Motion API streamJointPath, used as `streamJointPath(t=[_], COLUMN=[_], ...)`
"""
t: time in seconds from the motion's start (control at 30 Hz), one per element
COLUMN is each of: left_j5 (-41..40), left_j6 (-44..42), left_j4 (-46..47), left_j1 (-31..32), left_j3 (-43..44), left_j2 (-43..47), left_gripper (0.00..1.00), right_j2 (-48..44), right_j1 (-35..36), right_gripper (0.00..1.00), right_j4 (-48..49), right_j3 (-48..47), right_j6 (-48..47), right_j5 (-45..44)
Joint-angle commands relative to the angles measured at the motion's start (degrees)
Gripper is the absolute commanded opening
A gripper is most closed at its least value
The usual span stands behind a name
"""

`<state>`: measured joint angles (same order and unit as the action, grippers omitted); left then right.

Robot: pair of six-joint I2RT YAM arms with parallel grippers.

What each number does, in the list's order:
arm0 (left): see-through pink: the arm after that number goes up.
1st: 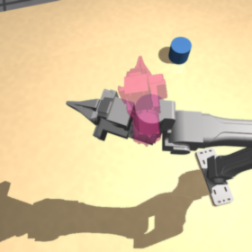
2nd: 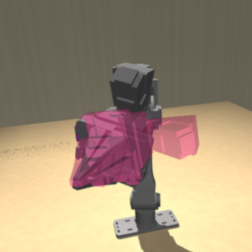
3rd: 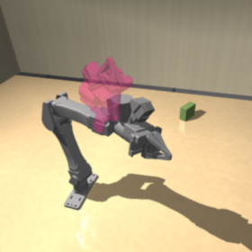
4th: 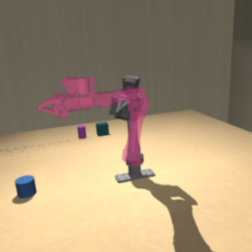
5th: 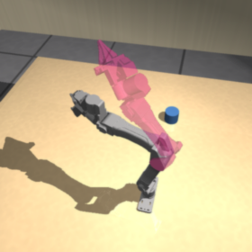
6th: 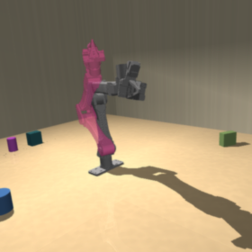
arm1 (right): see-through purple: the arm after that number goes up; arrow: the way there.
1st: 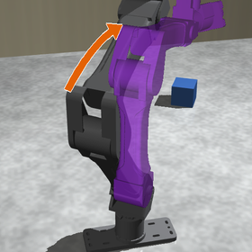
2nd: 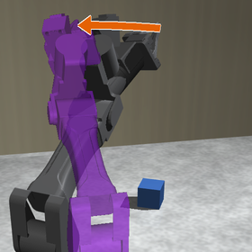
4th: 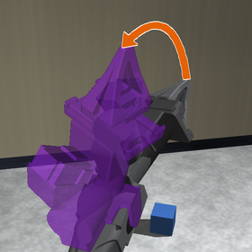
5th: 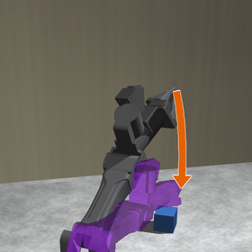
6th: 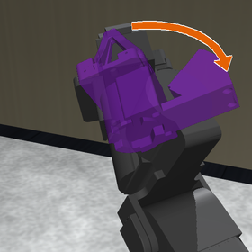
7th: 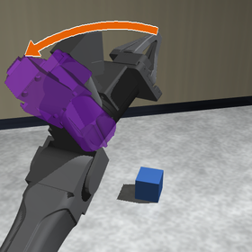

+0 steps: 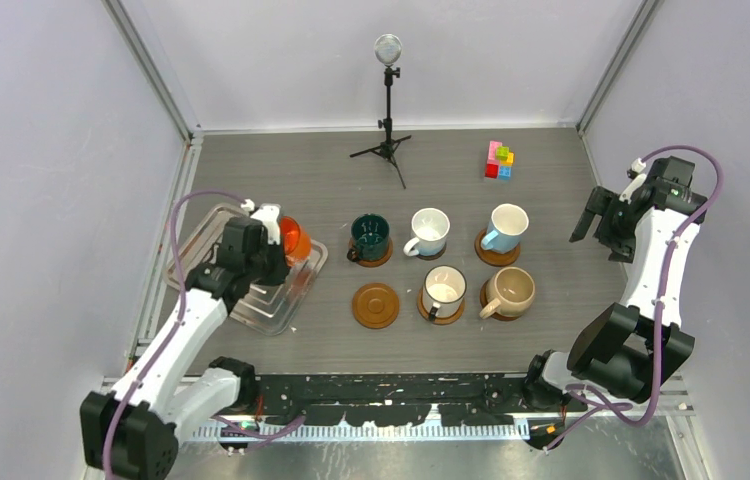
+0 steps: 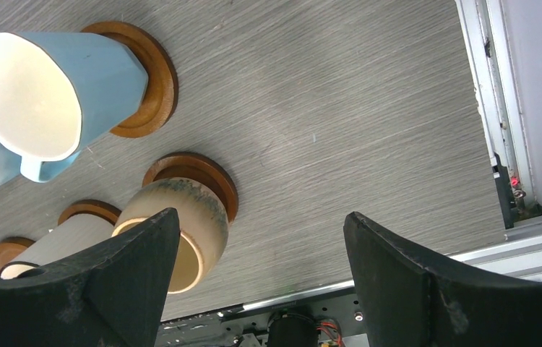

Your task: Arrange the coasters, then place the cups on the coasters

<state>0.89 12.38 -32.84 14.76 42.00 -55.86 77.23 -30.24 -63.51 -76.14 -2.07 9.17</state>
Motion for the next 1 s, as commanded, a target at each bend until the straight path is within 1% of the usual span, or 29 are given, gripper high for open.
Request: streamJointPath(t=[0.0,0.07,0.17,0.3,0.37,0.5,0.67,0.97], left_j5=[8.0,8.2,5.2,-1.3,-3.3,-6.3,-8.1,-10.7], left_j6=[-5.3,-6.2,-5.5,-5.0,-4.7,-4.2,-5.1,-5.0], left_j4=[4.4,4.3,4.3,5.3,7.5,12.3,16.5,17.1], left_j1=[6.9,12.7,23.3,34.3,37.6,41.4,42.6,44.5], left_j3=[-1.6,-2.4,-2.6,-2.2,-2.2,-1.3,-1.2,-0.3], left_j2=[8.3,11.6,12.3,8.2,5.3,-0.9,-6.0,-12.0], left_gripper=[0.00,0.00,0.00,0.00,0.00,0.00,0.00,0.00], right_j2=[-2.2,-2.3,-2.3,-2.4,-2.4,-2.8,-3.1,-3.1], right_j1=[-0.3,-0.3,-0.3,-0.3,-0.3,-0.3,-0.3,-0.3], right_gripper=[0.88,0.88,0.88,0.88,0.88,0.88,0.88,0.88], right_j4=[-0.8,-1.0,-1.0,-1.1,-1.1,-1.2,-1.3,-1.3], right_j3=[-0.6,-0.8,-1.0,-1.1,-1.1,-1.2,-1.2,-1.1], right_j6=[-1.4,-1.6,-1.6,-1.5,-1.4,-1.3,-1.6,-2.1], right_j5=[1.6,1.6,1.5,1.7,1.9,1.8,1.6,2.0])
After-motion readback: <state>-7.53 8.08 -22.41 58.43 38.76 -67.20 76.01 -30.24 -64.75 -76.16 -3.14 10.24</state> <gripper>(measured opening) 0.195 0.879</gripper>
